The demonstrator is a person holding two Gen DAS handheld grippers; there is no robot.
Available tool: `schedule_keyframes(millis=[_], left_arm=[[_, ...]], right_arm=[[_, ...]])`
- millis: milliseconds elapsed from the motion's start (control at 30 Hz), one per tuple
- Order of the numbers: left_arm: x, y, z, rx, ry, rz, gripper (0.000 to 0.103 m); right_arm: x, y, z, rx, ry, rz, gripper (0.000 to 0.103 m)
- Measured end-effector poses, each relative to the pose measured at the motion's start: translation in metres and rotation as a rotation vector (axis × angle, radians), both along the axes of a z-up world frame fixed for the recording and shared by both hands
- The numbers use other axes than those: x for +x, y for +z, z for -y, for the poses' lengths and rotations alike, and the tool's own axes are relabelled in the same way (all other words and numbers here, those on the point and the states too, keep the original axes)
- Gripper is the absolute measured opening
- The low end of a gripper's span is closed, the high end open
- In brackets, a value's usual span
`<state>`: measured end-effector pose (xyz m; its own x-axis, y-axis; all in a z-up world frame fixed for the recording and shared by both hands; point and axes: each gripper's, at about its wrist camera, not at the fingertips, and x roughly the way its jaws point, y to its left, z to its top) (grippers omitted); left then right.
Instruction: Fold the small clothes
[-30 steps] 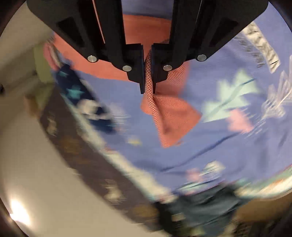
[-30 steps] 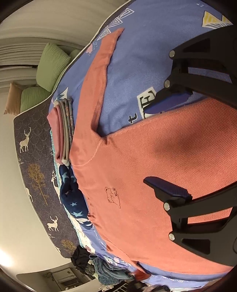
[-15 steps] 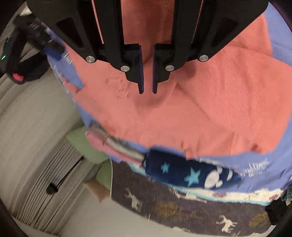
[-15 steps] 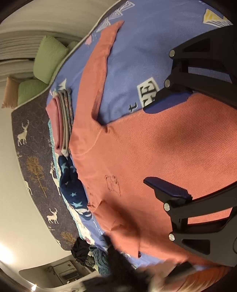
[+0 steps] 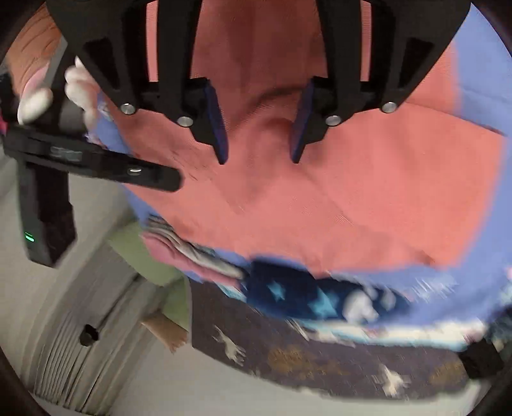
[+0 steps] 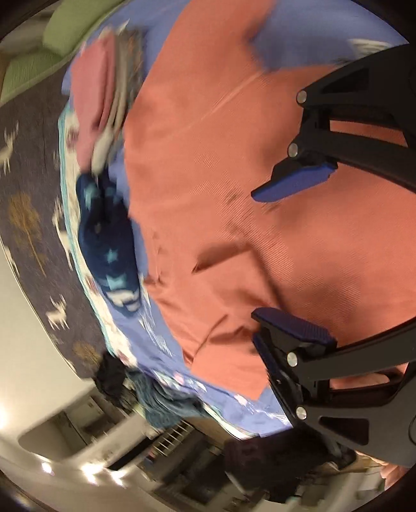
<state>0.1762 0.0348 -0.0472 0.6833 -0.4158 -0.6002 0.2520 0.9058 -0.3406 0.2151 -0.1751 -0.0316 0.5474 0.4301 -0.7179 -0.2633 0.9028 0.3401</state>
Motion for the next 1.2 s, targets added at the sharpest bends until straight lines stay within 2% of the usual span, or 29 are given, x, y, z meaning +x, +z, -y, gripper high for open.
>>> schedule_keyframes(millis=[67,100,167,200,233,267,367,400,467,533,567,600,633,667,700,800,900,1033,1067,1100,1167,1200], left_arm=[[-0.005,0.012,-0.016,0.071,0.109,0.072,0.061],[-0.007,0.017,-0.030,0.101,0.181,0.099,0.061],[-0.007,0.016,-0.053,0.113,0.281,0.093,0.061],[-0.006,0.014,-0.062,0.105,0.312,0.080,0.061],[-0.005,0.008,-0.076,0.083,0.356,0.051,0.061],[-0.003,0.003,-0.085,0.066,0.381,0.024,0.061],[0.004,-0.011,-0.106,-0.006,0.409,-0.065,0.061],[0.006,-0.012,-0.108,-0.022,0.403,-0.078,0.061],[0.005,-0.014,-0.109,-0.006,0.397,-0.089,0.061],[0.008,-0.018,-0.104,0.023,0.389,-0.110,0.061],[0.008,-0.022,-0.101,0.027,0.375,-0.122,0.061],[0.011,-0.026,-0.096,0.038,0.350,-0.146,0.061],[0.011,-0.029,-0.093,0.048,0.340,-0.155,0.061],[0.010,-0.030,-0.091,0.065,0.335,-0.154,0.061],[0.010,-0.030,-0.088,0.078,0.330,-0.148,0.061],[0.008,-0.030,-0.087,0.084,0.315,-0.146,0.061],[0.009,-0.031,-0.088,0.078,0.316,-0.158,0.061],[0.009,-0.031,-0.088,0.080,0.322,-0.163,0.061],[0.010,-0.032,-0.088,0.082,0.325,-0.162,0.061],[0.009,-0.032,-0.089,0.081,0.327,-0.162,0.061],[0.010,-0.032,-0.090,0.077,0.334,-0.161,0.061],[0.010,-0.032,-0.092,0.071,0.332,-0.161,0.059]], right_arm=[[0.020,-0.007,-0.019,-0.078,0.045,0.000,0.079],[0.026,-0.012,-0.027,-0.100,0.066,-0.013,0.081],[0.034,-0.024,-0.041,-0.137,0.097,-0.046,0.080],[0.035,-0.031,-0.051,-0.170,0.106,-0.054,0.074],[0.033,-0.031,-0.058,-0.200,0.116,-0.041,0.031],[0.029,-0.026,-0.064,-0.229,0.127,-0.018,0.005],[0.013,0.006,-0.046,-0.137,0.093,0.080,0.005],[0.006,0.022,-0.029,-0.110,0.035,0.118,0.005],[-0.001,0.039,0.001,-0.072,-0.056,0.150,0.005],[-0.007,0.045,0.037,-0.075,-0.165,0.165,0.006],[-0.007,0.043,0.050,-0.078,-0.198,0.159,0.011],[-0.003,0.031,0.068,-0.050,-0.227,0.115,0.012],[0.001,0.020,0.078,-0.021,-0.239,0.062,0.017],[0.005,0.004,0.088,0.016,-0.243,-0.006,0.027],[0.005,-0.009,0.095,0.027,-0.255,-0.058,0.031],[0.002,-0.024,0.101,-0.022,-0.297,-0.069,0.033],[-0.002,-0.023,0.102,-0.021,-0.299,-0.061,0.036],[-0.008,-0.012,0.083,-0.110,-0.251,0.019,0.042],[-0.008,-0.013,0.076,-0.105,-0.218,0.013,0.047],[-0.006,-0.017,0.075,-0.120,-0.213,-0.006,0.048],[0.000,-0.033,0.070,-0.217,-0.237,-0.083,0.048],[0.003,-0.036,0.070,-0.219,-0.236,-0.089,0.048]])
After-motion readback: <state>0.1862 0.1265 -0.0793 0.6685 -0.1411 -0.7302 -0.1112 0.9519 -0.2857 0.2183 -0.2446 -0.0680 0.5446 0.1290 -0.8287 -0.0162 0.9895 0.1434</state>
